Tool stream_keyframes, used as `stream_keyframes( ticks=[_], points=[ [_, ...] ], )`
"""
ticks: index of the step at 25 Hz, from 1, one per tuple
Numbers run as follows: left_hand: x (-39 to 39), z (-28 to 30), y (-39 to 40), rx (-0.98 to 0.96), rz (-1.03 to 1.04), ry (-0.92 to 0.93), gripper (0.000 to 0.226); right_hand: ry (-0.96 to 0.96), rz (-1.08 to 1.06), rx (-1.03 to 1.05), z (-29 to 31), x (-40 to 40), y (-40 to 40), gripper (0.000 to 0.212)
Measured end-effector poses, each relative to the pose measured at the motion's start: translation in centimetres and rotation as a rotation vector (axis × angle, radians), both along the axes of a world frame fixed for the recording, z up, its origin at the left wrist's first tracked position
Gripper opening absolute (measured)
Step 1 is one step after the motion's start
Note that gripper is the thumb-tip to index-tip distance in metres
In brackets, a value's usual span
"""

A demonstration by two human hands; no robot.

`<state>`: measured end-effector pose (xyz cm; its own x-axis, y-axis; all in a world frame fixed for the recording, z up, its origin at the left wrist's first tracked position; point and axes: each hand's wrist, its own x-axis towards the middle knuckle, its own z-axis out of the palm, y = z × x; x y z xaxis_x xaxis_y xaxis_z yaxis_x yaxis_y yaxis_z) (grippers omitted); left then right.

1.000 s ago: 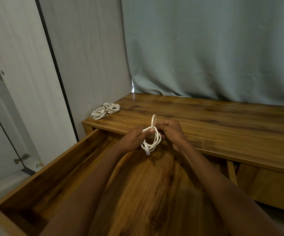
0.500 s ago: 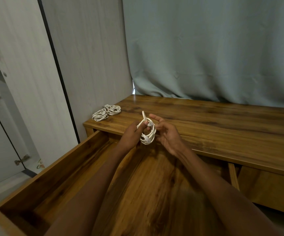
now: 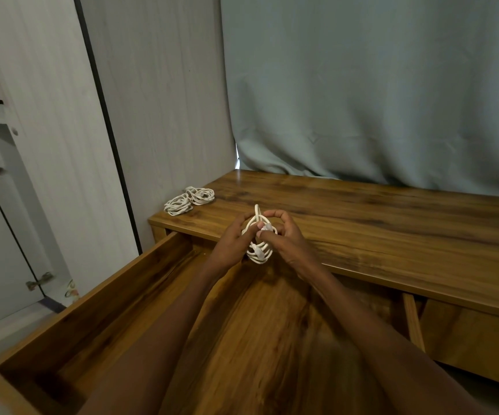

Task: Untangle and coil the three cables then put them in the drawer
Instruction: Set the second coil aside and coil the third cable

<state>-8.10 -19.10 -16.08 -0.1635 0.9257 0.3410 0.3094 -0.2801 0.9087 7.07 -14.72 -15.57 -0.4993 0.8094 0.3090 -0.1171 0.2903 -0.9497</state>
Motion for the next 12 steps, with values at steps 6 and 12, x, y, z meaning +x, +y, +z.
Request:
stream_keyframes(
  ticks=[6,12],
  points=[
    [0.0,0.5,-0.3,0.035,-0.036,0.03,0.034,-0.001,0.02,0.1,-0.6,0.3,0.7,0.05],
    [-0.5,-0.4,-0.2,0.062,0.038,0.096,0.025,-0.256,-0.338,0.522,-1.2,0.2,1.3,0.033]
  ],
)
